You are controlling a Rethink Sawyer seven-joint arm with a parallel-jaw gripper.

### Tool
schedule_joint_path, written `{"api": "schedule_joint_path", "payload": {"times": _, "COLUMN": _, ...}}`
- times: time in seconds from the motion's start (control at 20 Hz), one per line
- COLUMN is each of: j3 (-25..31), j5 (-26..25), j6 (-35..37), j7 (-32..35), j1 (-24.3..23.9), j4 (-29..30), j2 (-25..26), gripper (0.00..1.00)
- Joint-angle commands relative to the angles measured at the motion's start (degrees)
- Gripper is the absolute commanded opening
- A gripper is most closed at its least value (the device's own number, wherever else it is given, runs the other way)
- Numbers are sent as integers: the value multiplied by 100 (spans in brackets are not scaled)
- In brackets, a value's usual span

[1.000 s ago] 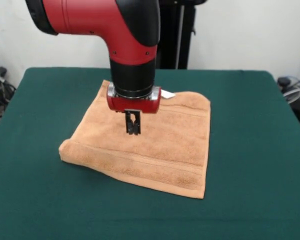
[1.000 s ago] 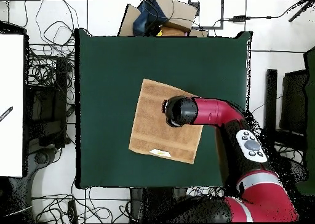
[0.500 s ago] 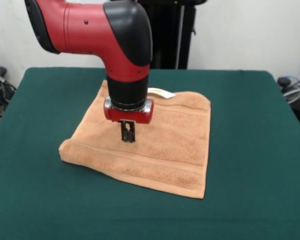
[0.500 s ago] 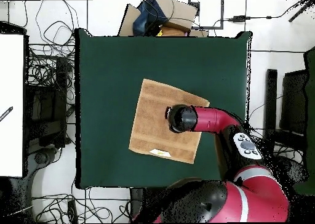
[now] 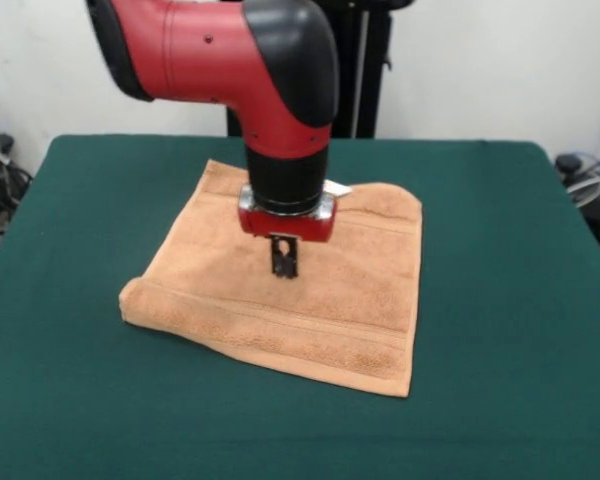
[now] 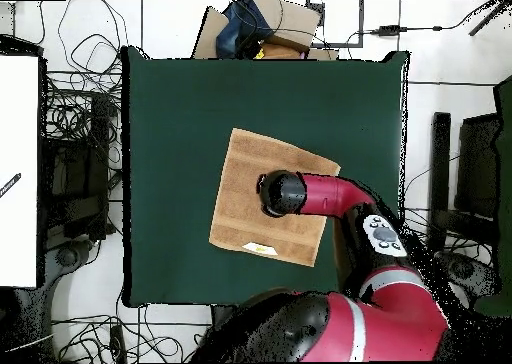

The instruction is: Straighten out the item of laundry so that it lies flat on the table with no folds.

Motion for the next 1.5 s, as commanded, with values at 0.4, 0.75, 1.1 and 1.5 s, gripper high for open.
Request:
{"api": "schedule_joint_path", "payload": {"times": 0.4, "j3": -149, "j5": 1384, "j6": -534, "j7": 1938, "j1": 810, "j4": 1247, "j2": -445, "gripper": 0}}
{"api": "schedule_joint_path", "payload": {"times": 0.75, "j3": -256, "j5": 1291, "j6": -930, "j7": 1377, "j1": 636, "j4": 898, "j2": 24, "gripper": 0}}
{"api": "schedule_joint_path", "payload": {"times": 1.1, "j3": -565, "j5": 1163, "j6": -1317, "j7": 1313, "j1": 829, "j4": 552, "j2": 503, "gripper": 0}}
{"api": "schedule_joint_path", "payload": {"times": 1.5, "j3": -610, "j5": 1041, "j6": -1536, "j7": 1011, "j1": 869, "j4": 186, "j2": 1128, "gripper": 0}}
